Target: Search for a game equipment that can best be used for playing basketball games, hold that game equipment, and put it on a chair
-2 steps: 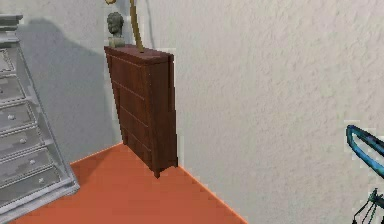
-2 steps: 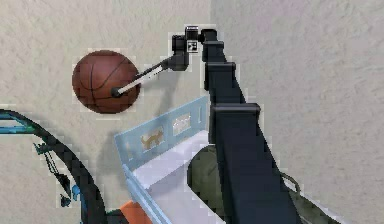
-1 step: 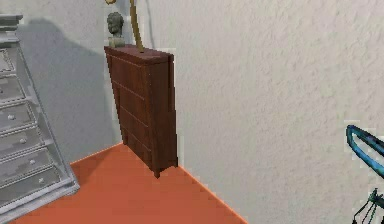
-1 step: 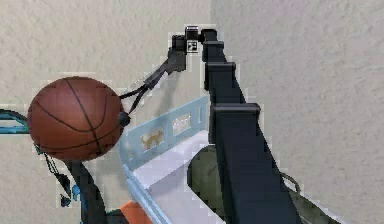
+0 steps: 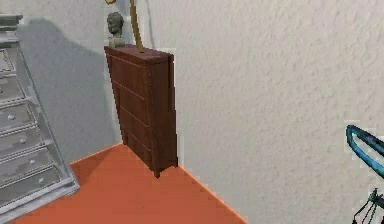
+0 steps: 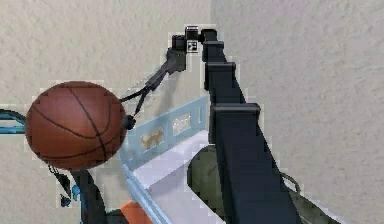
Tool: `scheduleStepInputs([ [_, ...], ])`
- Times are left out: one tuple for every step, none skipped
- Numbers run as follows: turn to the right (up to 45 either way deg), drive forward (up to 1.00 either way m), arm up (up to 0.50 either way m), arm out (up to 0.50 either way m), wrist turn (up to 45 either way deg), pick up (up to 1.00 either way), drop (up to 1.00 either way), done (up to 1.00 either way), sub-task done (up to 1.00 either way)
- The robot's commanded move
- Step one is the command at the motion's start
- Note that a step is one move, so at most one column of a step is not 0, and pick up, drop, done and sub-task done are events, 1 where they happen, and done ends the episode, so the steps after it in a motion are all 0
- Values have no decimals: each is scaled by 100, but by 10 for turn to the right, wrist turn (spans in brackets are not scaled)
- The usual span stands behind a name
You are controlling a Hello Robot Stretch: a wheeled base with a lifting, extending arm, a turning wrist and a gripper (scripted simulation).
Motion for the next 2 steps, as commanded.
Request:
scheduleStepInputs([
  [0, 0, 0, -48, 0, 0, 0, 0, 0],
  [-450, 0, 0, 0, 0, 0, 0, 0, 0],
])
